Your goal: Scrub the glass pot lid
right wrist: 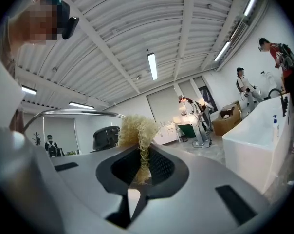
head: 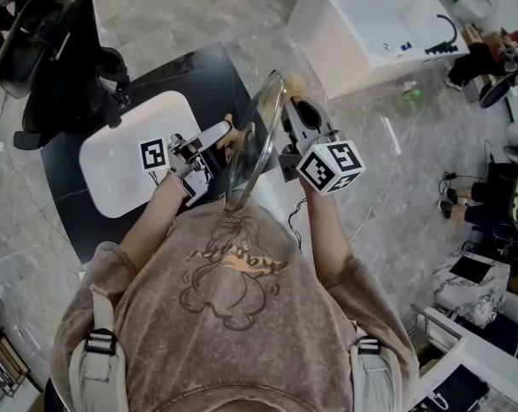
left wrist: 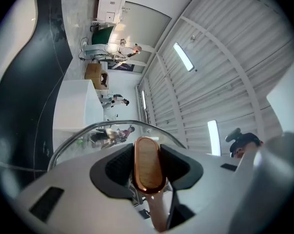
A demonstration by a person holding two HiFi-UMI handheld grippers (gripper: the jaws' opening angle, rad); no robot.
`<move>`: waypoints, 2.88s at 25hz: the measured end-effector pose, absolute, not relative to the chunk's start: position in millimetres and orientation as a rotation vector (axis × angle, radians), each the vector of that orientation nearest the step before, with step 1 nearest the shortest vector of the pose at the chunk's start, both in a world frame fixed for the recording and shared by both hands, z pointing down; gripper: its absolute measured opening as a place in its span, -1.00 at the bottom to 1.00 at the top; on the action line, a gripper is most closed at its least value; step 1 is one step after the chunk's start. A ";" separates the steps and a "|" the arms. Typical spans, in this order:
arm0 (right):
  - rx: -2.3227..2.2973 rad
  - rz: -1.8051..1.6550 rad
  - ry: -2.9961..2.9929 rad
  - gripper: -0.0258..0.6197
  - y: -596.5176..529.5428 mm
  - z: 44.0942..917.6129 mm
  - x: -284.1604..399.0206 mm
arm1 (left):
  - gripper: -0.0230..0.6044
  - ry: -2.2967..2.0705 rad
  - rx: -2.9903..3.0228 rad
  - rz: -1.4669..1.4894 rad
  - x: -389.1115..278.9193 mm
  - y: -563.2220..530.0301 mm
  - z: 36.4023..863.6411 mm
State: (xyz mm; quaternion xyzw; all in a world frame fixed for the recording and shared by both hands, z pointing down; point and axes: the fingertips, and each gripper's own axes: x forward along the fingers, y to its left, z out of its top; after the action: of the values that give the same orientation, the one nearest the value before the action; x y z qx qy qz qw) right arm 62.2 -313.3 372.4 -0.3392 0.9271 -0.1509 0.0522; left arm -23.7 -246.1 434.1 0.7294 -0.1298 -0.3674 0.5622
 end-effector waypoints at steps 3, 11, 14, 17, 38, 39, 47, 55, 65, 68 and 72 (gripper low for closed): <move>-1.031 -0.460 2.817 -0.79 -315.9 373.7 57.7 | -0.34 -0.283 1.709 -0.883 -24.0 -246.4 432.6; -1.063 -0.484 2.843 -0.79 -319.4 390.6 55.6 | -0.33 -0.237 1.696 -0.915 -20.3 -238.2 428.6; -1.081 -0.518 2.858 -0.79 -323.5 405.1 52.3 | -0.33 -0.227 1.693 -0.921 -21.1 -238.9 430.2; -1.098 -0.551 2.866 -0.79 -327.2 417.5 50.5 | -0.33 -0.219 1.701 -0.919 -21.9 -238.7 429.3; -1.043 -0.755 3.060 -0.79 -309.8 503.5 23.7 | -0.33 -0.204 1.665 -1.064 -37.4 -257.9 417.6; -1.031 -0.764 3.072 -0.79 -306.3 507.1 22.6 | -0.33 -0.208 1.664 -1.070 -38.3 -258.7 417.7; -0.913 -0.826 3.160 -0.79 -277.2 525.5 14.2 | -0.33 -0.250 1.657 -1.097 -44.9 -264.0 418.9; -0.751 -0.875 3.236 -0.79 -245.6 533.1 9.6 | -0.33 -0.281 1.649 -1.111 -51.3 -267.8 422.2; -0.458 -0.874 3.287 -0.79 -207.8 504.2 3.0 | -0.33 -0.305 1.637 -1.108 -54.0 -271.6 426.0; -0.377 -0.871 3.270 -0.79 -197.1 489.9 2.9 | -0.33 -0.312 1.636 -1.108 -54.4 -271.9 428.7; -0.313 -0.848 3.256 -0.79 -185.8 471.7 2.3 | -0.33 -0.325 1.619 -1.108 -56.2 -272.5 433.4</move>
State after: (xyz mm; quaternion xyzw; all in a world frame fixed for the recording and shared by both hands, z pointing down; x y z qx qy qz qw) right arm 2.3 -185.8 471.7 -0.0920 0.9568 -0.2491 -0.1186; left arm -56.2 -272.5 433.4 0.6825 -0.1370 -0.4673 0.5451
